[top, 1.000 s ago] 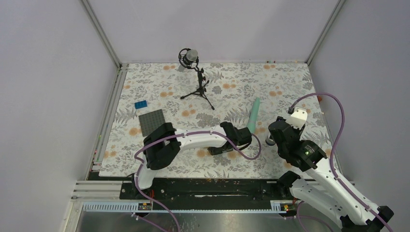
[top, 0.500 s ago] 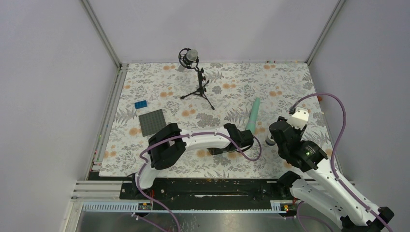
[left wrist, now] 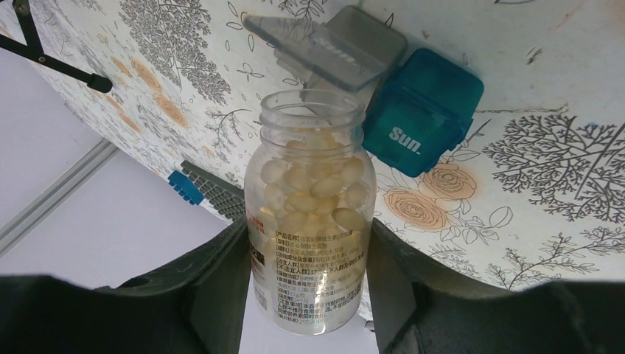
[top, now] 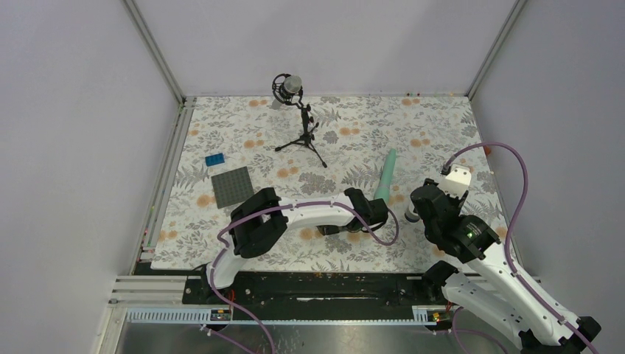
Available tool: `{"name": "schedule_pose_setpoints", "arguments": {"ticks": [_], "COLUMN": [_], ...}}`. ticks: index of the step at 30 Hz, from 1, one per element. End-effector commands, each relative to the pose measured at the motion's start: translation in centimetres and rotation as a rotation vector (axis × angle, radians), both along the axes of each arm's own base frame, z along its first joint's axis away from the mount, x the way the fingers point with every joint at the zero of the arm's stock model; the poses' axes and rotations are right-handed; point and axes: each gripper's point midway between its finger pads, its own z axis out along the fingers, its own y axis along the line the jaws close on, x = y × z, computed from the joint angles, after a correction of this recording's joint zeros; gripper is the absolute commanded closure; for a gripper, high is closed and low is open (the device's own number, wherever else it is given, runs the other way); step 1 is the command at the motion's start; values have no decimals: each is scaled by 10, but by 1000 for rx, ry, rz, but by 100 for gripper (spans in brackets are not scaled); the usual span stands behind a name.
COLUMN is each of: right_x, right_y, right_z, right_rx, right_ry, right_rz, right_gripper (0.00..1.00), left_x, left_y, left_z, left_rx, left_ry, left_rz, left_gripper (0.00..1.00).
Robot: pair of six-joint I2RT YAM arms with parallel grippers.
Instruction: Sort the pills into containers
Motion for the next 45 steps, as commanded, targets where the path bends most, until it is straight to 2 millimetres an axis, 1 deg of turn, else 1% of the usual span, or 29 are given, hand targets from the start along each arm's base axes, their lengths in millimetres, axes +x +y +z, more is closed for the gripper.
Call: {"name": "schedule_pose_setpoints", "arguments": {"ticks": [1,6,11,16,20,26,30,34,41,43,44,45], "right_x": [2,2,2,2,2,3,3,3,3,3,2,2], "right_y": [-7,-7,-7,-6,-6,-4,-3,-2,0,1,2,4], "right_z": [8,7,6,7,7,7,6,6,7,7,7,8], "right_rx": [-6,-7,-6,-5,-1,5,7,10,23,31,40,50], "right_ry": [-33,-31,-30,-30,-31,-31,-27,-24,-27,-28,-29,-30], "right_rz": [-42,-41,-40,-39,-36,-32,-28,-25,-19,-15,-10,-4], "right_gripper": [40,40,39,39,39,39,39,39,39,38,38,38], "left_x": [7,8,6,6,6,5,6,6,-1,-1,-3,-3], "left_y": [-6,-4,0,-2,-4,-2,-4,-11,-15,-16,-17,-18], "left_z": [16,17,13,13,15,19,29,36,39,48,47,54], "left_rx": [7,28,53,27,-27,-105,-184,-274,-388,-451,-476,-521], "left_ry": [-54,-65,-54,-54,-66,-89,-120,-133,-97,-107,-96,-98], "left_rz": [3,11,15,17,17,25,37,39,44,52,53,57], "left_gripper": [100,100,100,100,100,100,100,100,100,100,100,100]}}
